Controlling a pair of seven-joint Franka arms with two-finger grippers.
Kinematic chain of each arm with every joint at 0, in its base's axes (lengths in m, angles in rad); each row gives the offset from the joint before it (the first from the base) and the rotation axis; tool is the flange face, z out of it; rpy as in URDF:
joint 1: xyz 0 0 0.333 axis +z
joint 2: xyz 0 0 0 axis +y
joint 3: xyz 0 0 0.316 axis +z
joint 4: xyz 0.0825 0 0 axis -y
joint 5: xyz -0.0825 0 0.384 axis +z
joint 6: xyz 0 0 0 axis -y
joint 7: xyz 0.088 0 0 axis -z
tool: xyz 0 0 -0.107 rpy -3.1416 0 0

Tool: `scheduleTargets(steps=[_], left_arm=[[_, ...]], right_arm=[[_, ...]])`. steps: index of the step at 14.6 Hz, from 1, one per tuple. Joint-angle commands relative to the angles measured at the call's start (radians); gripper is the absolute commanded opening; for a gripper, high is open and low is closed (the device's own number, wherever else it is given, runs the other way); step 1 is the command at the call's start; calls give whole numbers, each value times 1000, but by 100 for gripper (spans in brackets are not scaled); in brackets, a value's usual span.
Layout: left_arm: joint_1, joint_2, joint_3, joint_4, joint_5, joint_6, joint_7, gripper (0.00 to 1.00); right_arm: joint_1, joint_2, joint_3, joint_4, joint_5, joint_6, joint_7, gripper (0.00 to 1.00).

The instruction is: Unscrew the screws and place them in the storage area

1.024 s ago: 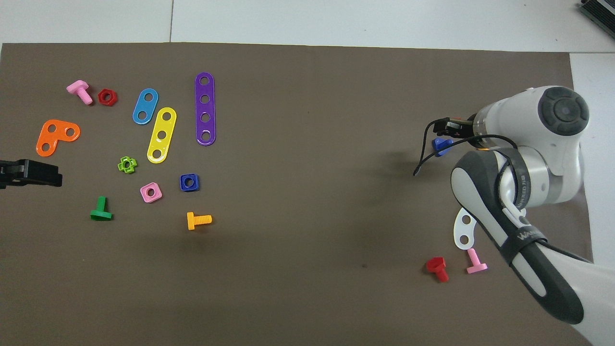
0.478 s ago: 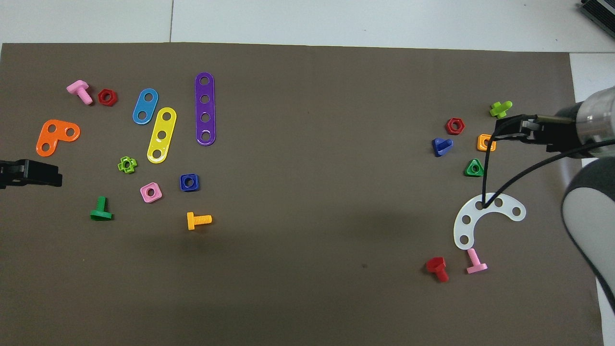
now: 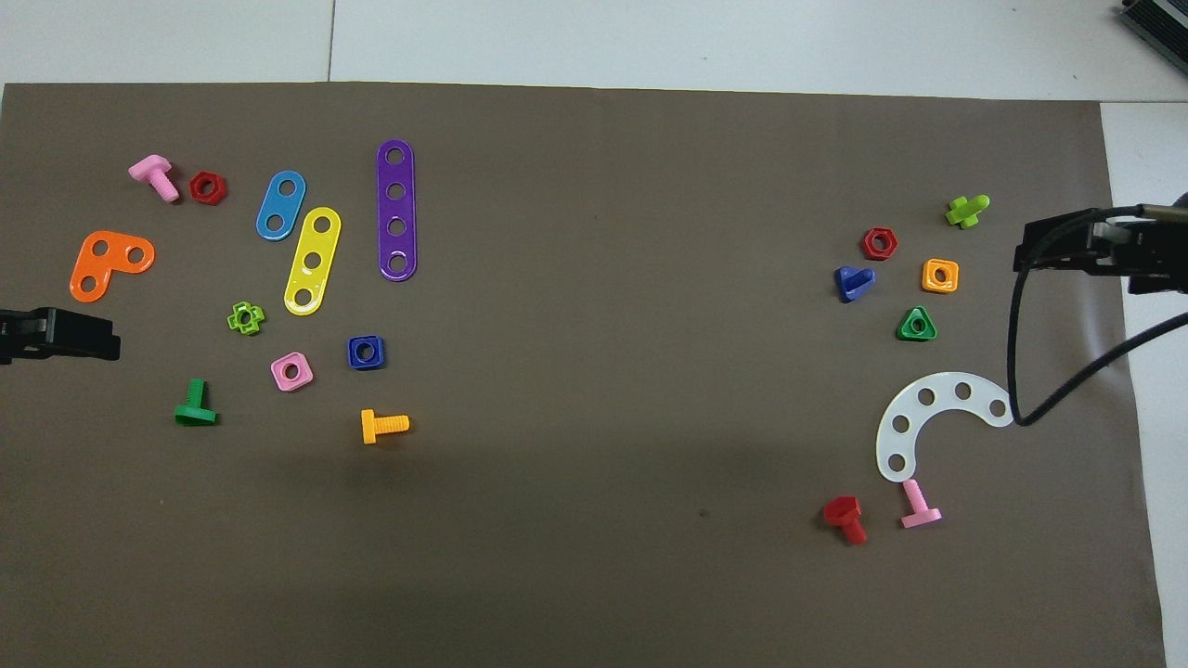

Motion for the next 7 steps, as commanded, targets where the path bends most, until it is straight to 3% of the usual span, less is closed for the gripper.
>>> scheduleTargets(steps=[1,7], left_arm=[[-14,-3,4,-1,8,-2,-6,100],[-14,-3,0,7,9,11,4,100]], right_arm=[[-15,-11,7,-11,27,-38,-42,100],[-13,-48,7,-91,30,-24,-50,100]])
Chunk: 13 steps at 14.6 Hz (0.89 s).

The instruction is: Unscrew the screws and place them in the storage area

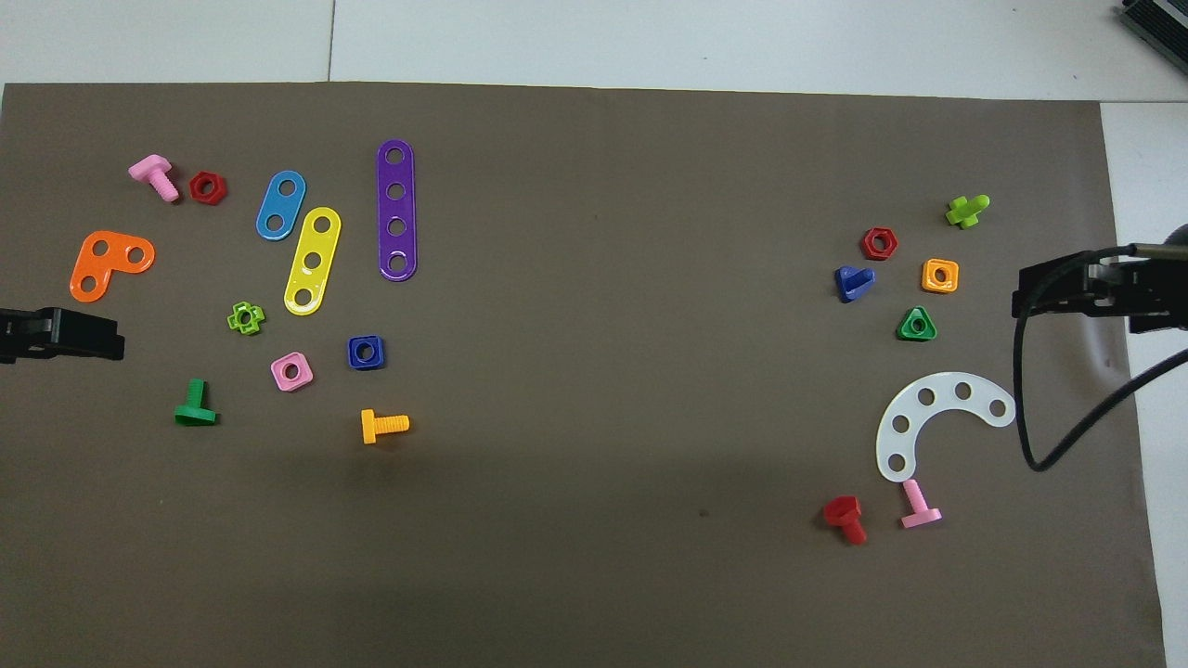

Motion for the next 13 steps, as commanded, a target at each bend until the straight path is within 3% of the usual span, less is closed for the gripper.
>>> scheduleTargets(steps=[1,13], left_arm=[[-12,0,6,11,9,16,4,100],[-15,14,0,71,6,-13,4,100]], right_arm=[[-14,-34,5,-44,36,10,-54,100],[-11,-35,5,-59,41,33,-54,100]])
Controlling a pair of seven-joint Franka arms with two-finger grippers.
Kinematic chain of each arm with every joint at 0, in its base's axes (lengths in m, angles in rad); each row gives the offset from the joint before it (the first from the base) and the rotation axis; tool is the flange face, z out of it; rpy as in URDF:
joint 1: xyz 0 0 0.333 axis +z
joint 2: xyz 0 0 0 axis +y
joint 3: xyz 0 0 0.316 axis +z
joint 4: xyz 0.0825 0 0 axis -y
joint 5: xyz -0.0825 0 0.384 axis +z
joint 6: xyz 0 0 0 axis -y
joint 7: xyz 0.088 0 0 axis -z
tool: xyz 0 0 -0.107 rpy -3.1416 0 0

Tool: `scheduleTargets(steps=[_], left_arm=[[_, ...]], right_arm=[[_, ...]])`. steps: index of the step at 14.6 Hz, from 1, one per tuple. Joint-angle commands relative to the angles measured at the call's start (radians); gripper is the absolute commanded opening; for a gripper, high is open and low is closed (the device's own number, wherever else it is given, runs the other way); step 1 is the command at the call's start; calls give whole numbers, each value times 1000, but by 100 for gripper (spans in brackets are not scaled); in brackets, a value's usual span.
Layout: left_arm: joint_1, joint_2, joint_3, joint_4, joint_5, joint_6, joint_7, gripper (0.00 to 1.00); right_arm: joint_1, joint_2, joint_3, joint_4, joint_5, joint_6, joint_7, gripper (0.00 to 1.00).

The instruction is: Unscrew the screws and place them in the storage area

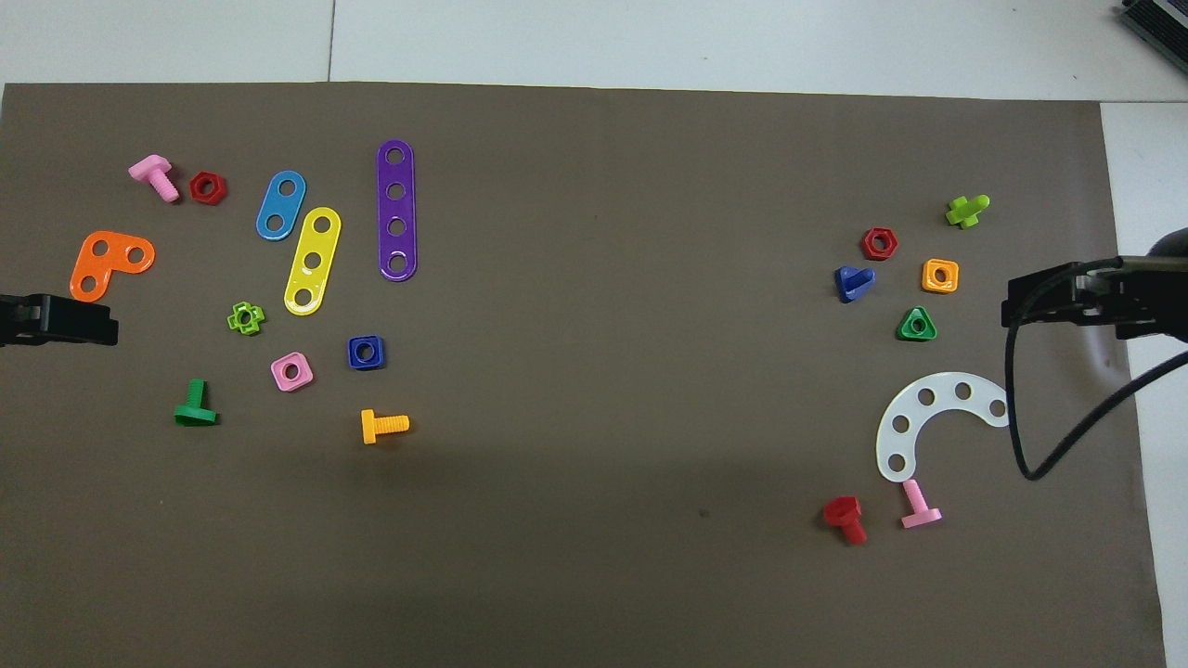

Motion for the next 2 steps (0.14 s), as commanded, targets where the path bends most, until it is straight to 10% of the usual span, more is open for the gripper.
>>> scheduleTargets(steps=[1,2], left_arm=[[-5,14,5,31,6,-15,3,100],[-5,15,5,37,6,-13,3,100]], right_arm=[[-11,-27,5,-35,26,25,-26,100],[-11,-27,5,-35,26,25,-26,100]])
